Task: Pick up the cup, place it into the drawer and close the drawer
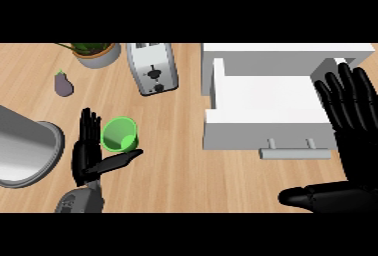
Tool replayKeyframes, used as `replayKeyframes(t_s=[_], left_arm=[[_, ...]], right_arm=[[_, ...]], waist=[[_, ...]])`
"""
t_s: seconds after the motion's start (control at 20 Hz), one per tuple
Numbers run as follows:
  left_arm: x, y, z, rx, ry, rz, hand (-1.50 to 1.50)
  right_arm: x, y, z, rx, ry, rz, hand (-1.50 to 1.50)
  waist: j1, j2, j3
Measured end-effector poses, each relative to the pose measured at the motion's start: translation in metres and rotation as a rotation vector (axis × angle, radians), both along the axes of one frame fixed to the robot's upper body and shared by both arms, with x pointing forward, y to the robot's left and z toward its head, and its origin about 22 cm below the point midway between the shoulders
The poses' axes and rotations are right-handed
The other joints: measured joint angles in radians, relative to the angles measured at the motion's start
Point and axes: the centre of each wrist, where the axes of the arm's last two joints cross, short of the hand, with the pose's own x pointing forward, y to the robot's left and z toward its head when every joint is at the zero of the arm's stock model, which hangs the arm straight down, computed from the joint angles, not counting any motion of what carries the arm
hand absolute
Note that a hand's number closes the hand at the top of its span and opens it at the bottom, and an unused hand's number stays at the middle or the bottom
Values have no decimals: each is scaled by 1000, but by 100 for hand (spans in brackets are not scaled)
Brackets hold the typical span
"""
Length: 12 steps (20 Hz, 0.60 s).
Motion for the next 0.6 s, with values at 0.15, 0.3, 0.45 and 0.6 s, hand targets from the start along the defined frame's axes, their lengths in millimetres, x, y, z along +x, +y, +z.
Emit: replayKeyframes(t_s=[0.15, 0.3, 0.45, 0.6], left_arm=[[2, 4, -12, -1, -1, 11, -150], [6, 12, -13, -10, -4, 19, -150], [0, 10, -29, -6, 5, 29, -150], [-3, 18, -40, -7, 12, 32, -150]], right_arm=[[-6, 5, -6, 6, 3, 1, -150], [-9, 10, -3, -1, 2, 6, -150], [-4, 10, -1, -2, 5, 9, -150], [-1, 3, 0, -3, 3, 14, -150]], waist=[[-1, 0, 0], [-1, 0, 0], [-1, 0, -1], [-1, 1, -1]])
